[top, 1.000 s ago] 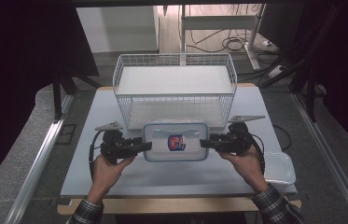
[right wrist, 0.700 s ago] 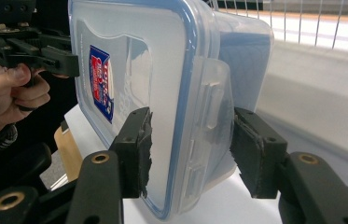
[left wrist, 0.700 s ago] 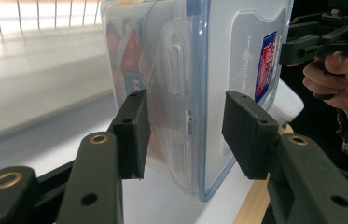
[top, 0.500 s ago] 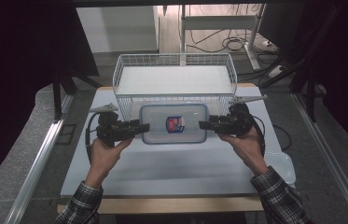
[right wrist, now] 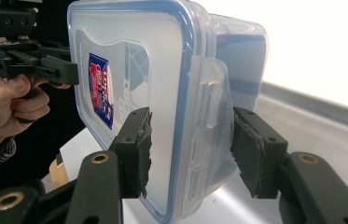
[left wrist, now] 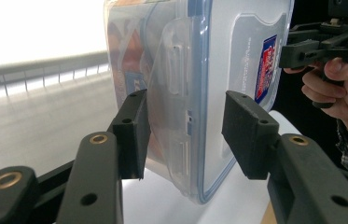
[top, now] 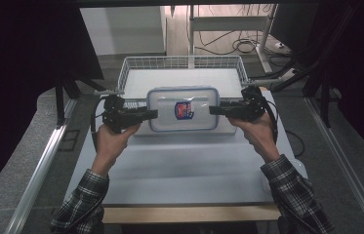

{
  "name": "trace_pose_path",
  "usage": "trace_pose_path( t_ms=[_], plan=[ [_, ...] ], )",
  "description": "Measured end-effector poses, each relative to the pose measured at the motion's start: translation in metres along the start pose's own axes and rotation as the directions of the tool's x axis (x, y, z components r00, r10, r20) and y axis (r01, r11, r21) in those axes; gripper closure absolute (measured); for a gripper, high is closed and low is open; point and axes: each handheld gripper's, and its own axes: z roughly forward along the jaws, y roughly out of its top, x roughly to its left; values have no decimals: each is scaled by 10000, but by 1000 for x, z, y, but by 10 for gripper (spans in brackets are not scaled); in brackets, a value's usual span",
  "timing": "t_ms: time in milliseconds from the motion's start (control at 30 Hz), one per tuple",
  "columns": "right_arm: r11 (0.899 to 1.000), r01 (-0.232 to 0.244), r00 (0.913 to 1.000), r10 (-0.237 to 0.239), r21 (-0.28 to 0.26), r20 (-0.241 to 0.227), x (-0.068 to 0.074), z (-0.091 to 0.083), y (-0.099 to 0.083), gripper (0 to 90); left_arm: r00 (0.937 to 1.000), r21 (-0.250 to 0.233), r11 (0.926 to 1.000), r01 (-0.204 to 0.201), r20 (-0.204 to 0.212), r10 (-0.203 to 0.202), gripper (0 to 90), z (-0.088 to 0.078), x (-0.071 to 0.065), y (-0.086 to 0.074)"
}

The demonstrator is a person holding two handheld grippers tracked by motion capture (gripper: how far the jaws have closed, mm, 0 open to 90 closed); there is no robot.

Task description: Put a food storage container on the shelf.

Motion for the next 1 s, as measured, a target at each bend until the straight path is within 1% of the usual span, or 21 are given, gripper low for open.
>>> trace_pose_path(
  t_ms=[33, 67, 100, 133, 200, 300, 333, 367, 400, 433, 500, 667, 700, 733, 767, 800, 833, 867, 900, 933, 1000],
  plan=[
    [10000, 0, 10000, 0, 0, 0, 0, 0, 0, 498, 10000, 0, 10000, 0, 0, 0, 521, 0, 0, 0],
    [10000, -37, 10000, 37, -45, 10, -2, 0, 5, 498, 10000, 0, 10000, 5, 8, -5, 521, 1, 2, 7],
    [10000, -37, 10000, 37, -45, 10, -2, 0, 5, 498, 10000, 0, 10000, 5, 8, -5, 521, 1, 2, 7],
    [9999, -81, 10000, 81, -78, 13, -5, 1, 11, 498, 10000, -7, 10000, 20, -13, -20, 520, 1, 3, 11],
    [9999, -84, 10000, 84, -100, 8, -6, 2, 13, 498, 10000, -8, 10000, 24, -20, -24, 520, 2, 5, 17],
    [9997, -131, 9999, 131, -191, 41, -10, 3, 25, 497, 10000, -68, 10000, 61, -14, -61, 520, 3, 9, 28],
    [9997, -150, 9999, 151, -202, 47, -11, 4, 27, 497, 9999, -128, 9999, 116, -9, -116, 520, 4, 11, 33],
    [9997, -150, 9999, 151, -202, 47, -11, 4, 27, 497, 9999, -128, 9999, 116, -9, -116, 519, 4, 11, 33],
    [9996, -170, 9998, 171, -221, 61, -13, 5, 33, 497, 9999, -145, 9998, 104, -6, -104, 519, 5, 12, 39],
    [9996, -170, 9998, 171, -221, 61, -13, 5, 33, 497, 9999, -145, 9998, 104, -6, -104, 519, 5, 12, 39],
    [9996, -136, 9999, 139, -258, 88, -16, 5, 39, 497, 9999, -163, 9998, 113, 2, -113, 519, 6, 15, 44],
    [9994, -156, 9998, 160, -310, 127, -21, 9, 49, 496, 9998, -242, 9996, 172, -40, -173, 518, 8, 22, 56],
    [9993, -135, 9998, 139, -335, 118, -22, 10, 50, 495, 9994, -249, 9991, 334, 50, -333, 517, 9, 24, 57],
    [9992, -195, 9998, 197, -340, 65, -23, 11, 52, 494, 9991, -284, 9988, 395, 129, -392, 517, 9, 27, 59],
    [9991, -155, 9999, 158, -397, 63, -23, 12, 57, 494, 9988, -329, 9984, 457, 199, -451, 517, 9, 29, 61],
    [9991, -98, 9999, 103, -410, 136, -23, 12, 59, 493, 9988, -329, 9984, 457, 199, -451, 517, 9, 29, 61],
    [9991, -98, 9999, 103, -410, 136, -23, 12, 59, 493, 9994, -367, 9987, 342, 111, -338, 517, 9, 29, 63],
    [9994, -18, 9995, 29, -356, 308, -22, 13, 64, 490, 9994, -405, 9986, 335, 82, -332, 515, 10, 30, 64],
    [9994, -18, 9995, 29, -356, 308, -22, 13, 64, 490, 9993, -371, 9986, 368, 51, -366, 515, 11, 31, 66],
    [9994, -92, 9995, 102, -329, 296, -26, 16, 67, 490, 9990, -363, 9983, 453, 58, -451, 515, 12, 34, 68],
    [9994, -110, 9995, 119, -339, 287, -27, 16, 68, 490, 9991, -377, 9984, 423, 61, -421, 514, 13, 35, 68]
  ],
)
